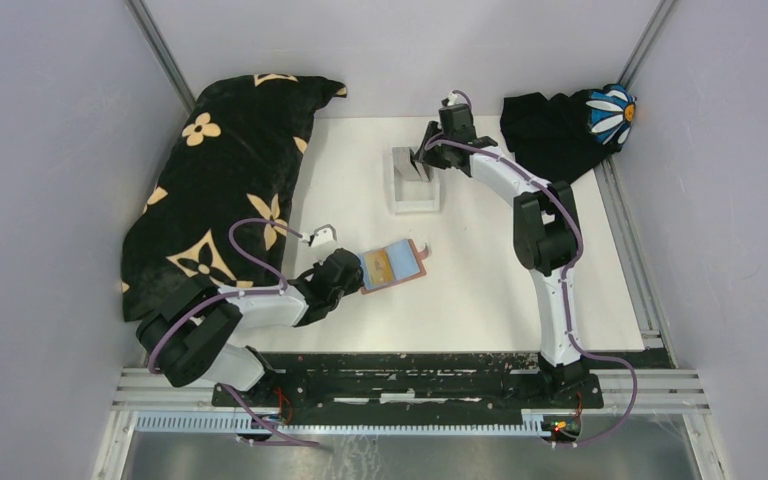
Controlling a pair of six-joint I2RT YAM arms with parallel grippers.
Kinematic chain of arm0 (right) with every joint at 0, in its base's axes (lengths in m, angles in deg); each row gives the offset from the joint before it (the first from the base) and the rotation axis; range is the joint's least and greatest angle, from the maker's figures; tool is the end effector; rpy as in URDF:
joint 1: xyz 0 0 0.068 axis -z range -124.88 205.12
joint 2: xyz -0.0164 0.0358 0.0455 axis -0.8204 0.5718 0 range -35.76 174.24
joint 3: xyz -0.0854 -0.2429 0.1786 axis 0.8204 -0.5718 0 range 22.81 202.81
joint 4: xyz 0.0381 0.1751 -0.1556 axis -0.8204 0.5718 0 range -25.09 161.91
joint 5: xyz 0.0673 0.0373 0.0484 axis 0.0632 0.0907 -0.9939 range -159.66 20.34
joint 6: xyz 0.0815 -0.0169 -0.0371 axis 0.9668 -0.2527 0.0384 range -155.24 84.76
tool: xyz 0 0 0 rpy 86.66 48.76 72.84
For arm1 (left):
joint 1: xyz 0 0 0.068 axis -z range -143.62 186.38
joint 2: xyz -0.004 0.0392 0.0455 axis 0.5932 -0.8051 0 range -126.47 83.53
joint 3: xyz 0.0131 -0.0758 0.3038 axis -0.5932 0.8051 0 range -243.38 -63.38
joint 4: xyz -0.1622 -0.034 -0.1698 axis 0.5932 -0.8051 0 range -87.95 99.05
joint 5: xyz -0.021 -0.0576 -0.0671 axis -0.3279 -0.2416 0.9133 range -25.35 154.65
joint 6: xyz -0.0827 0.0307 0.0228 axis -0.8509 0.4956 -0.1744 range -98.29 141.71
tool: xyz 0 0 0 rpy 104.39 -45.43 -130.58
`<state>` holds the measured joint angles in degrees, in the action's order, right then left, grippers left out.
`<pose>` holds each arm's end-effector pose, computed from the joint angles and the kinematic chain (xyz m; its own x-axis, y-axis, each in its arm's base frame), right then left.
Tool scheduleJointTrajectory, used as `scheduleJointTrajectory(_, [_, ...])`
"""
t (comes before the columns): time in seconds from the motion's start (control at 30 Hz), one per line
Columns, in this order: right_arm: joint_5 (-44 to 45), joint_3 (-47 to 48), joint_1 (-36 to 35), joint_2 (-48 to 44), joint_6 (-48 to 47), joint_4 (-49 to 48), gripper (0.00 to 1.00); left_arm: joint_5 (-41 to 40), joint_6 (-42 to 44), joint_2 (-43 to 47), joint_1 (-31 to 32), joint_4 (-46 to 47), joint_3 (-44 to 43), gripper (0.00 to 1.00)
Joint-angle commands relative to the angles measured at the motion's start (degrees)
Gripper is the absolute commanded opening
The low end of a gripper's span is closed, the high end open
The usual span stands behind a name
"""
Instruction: Put the credit cards into the card holder
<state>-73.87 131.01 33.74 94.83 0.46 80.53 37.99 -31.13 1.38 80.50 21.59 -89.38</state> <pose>0.5254 0.2123 0.2220 -0.7092 0.3472 -0.6135 -0.0045 0.8680 0.4965 0.2096 -0.1521 0.1665 -0.6091 -0.4014 -0.6840 -0.1597 0.9069 -0.3900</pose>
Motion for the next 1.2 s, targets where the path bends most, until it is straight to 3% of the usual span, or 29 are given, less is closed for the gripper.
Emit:
scheduleJointTrajectory(0.0, [-1.2,0.1,0.1,-1.3,0.9,-1.7,0.31,1.0,2.0,-1.5,0.1,-2.3,-0.2,0.14])
scheduleJointTrajectory(0.43, [-1.6,-1.8,-0.1,-3.4,1.5,-2.3,0.32,1.8,1.6,-1.2,0.1,-1.1,0.8,0.14])
scheduleJointTrajectory(0.67, [-1.8,-1.9,-0.4,-3.4,1.8,-2.4,0.38,2.0,1.5,-1.2,0.1,-0.8,1.1,0.14])
scheduleJointTrajectory(1.17, [-2.2,-2.1,-0.5,-3.6,2.4,-3.4,0.35,2.3,1.2,-1.7,0.2,-0.2,1.2,0.14])
